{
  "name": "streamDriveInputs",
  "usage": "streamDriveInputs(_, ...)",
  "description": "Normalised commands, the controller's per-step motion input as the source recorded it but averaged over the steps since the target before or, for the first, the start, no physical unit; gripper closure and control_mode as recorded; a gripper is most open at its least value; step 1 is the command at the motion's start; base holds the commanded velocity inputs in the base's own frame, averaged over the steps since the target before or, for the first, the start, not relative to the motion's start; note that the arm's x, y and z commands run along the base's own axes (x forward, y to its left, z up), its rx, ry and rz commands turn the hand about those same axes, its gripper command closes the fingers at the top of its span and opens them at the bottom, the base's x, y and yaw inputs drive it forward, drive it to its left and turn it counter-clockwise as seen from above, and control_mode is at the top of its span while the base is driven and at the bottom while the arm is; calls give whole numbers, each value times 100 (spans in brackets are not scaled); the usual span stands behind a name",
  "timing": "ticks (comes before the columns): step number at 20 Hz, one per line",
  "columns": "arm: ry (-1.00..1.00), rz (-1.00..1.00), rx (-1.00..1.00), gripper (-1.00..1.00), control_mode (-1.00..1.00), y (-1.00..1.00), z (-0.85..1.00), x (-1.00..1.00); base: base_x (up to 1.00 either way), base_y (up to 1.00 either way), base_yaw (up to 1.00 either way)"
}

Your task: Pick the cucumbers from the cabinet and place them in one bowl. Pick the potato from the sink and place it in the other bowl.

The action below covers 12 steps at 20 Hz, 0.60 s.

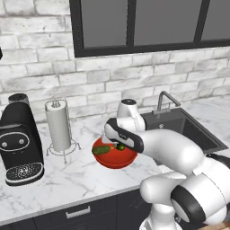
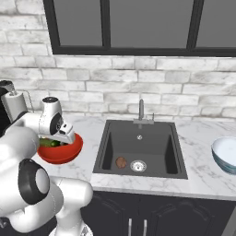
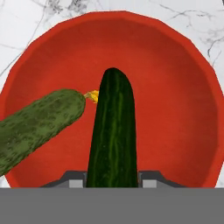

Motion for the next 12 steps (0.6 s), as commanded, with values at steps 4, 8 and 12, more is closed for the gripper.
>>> streamDriveInputs(4,0,0,0,100,-100,0,0,0,0,0,0)
streamDriveInputs(8,0,0,0,-100,-100,0,0,0,0,0,0)
streamDriveInputs(12,0,0,0,-100,-100,0,0,-4,0,0,0)
